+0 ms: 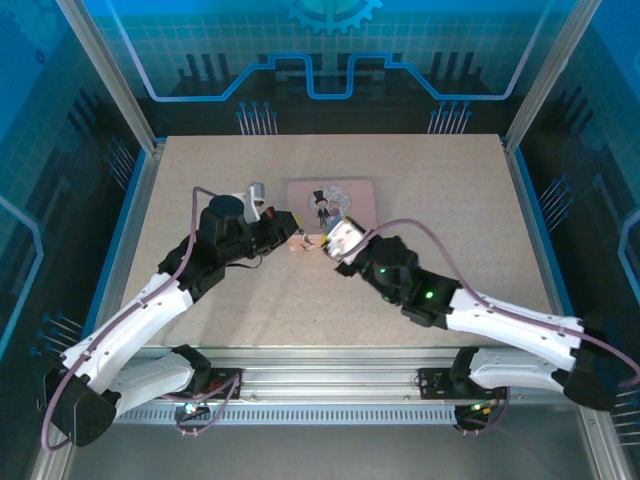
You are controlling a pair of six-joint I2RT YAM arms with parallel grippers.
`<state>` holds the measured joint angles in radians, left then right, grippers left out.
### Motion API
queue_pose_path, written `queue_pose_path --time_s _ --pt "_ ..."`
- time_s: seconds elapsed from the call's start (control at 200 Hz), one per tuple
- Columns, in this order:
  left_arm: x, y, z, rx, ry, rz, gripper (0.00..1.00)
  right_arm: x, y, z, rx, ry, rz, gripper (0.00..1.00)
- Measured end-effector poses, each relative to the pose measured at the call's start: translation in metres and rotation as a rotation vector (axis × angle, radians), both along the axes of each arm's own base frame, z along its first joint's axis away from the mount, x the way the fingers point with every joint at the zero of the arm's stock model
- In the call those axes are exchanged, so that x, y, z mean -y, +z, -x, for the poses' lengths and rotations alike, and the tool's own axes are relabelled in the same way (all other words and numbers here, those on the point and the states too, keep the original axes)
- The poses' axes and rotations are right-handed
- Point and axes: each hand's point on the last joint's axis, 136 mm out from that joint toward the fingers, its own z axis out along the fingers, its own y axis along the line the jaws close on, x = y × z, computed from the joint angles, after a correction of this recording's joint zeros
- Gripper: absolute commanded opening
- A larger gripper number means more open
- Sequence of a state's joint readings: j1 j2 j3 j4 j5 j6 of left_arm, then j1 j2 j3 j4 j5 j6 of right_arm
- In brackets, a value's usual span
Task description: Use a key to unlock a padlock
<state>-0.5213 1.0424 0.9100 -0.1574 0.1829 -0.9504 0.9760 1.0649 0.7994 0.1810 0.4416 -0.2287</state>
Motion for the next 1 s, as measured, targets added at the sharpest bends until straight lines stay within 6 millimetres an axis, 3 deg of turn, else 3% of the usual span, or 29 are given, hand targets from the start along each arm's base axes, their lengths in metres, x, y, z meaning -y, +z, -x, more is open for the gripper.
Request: queue_pose_path --time_s 0.18,0.32,0.48,0.595,0.715,0.886,1.001 --pt "0.007 -0.006 -0.013 0.035 -0.013 -0.028 0.0 0.038 0.011 -0.022 -0.283 -0.008 -0.369 0.48" --pt "0.018 -0.009 -0.021 0.057 -0.034 -0.032 0.0 0.05 0.001 -0.034 -0.514 0.033 -0.665 0.5" --pt "0.037 -0.01 -0.021 0.08 -0.073 -0.017 0.0 0.039 -0.038 -0.037 -0.814 0.081 -0.91 0.51" --pt "0.047 -0.006 -0.02 0.103 -0.093 -0.002 0.0 0.029 -0.051 -0.037 -0.958 0.122 -1.042 0.47" --pt "0.052 -0.001 -0.021 0.128 -0.096 0.011 0.0 0.022 -0.049 -0.038 -1.04 0.174 -1.148 0.46" --pt "0.056 0.005 -0.02 0.15 -0.098 0.024 0.0 0.015 -0.026 -0.031 -1.052 0.275 -1.217 0.51" --pt "0.057 0.01 -0.02 0.158 -0.098 0.043 0.0 0.011 -0.018 -0.026 -1.05 0.318 -1.227 0.46"
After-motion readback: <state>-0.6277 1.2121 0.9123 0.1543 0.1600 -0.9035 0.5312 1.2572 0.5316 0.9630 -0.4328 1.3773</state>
